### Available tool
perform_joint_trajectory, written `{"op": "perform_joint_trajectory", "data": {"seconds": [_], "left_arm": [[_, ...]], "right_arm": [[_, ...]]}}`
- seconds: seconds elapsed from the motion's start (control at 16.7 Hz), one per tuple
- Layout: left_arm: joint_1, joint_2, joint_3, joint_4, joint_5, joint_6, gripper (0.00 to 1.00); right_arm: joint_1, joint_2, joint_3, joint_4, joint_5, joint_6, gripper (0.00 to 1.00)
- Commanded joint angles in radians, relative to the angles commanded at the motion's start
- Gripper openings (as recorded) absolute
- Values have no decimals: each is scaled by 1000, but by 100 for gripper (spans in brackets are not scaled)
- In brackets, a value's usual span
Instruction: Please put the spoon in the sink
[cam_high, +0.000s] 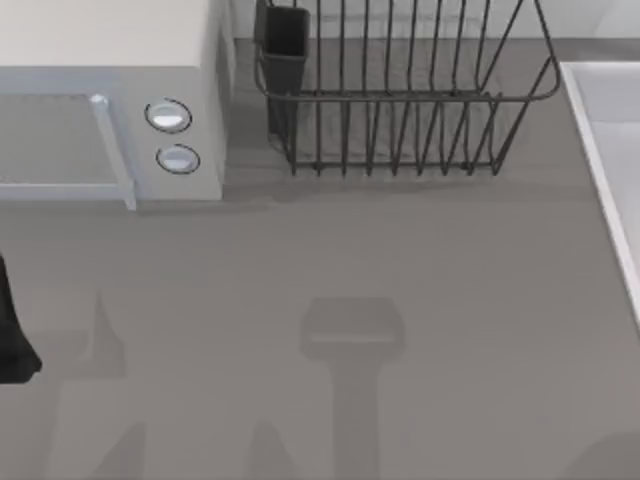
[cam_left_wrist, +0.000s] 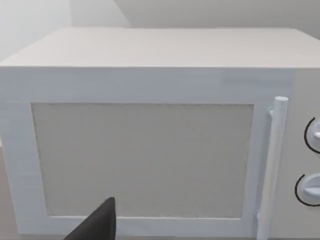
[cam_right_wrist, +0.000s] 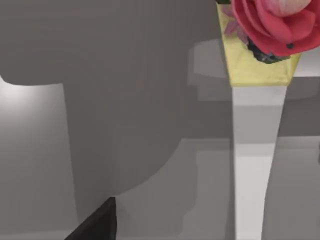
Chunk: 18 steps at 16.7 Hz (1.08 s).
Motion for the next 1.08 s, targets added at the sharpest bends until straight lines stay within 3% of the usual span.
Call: {"op": "perform_joint_trajectory", "data": {"seconds": [0.18, 0.96, 1.08], "left_arm": [[0, 0, 0, 0, 0, 0, 100], [0, 0, 0, 0, 0, 0, 100], [0, 0, 0, 0, 0, 0, 100]], "right_arm": [[0, 0, 0, 0, 0, 0, 100], [0, 0, 0, 0, 0, 0, 2], [0, 0, 0, 0, 0, 0, 0]]}}
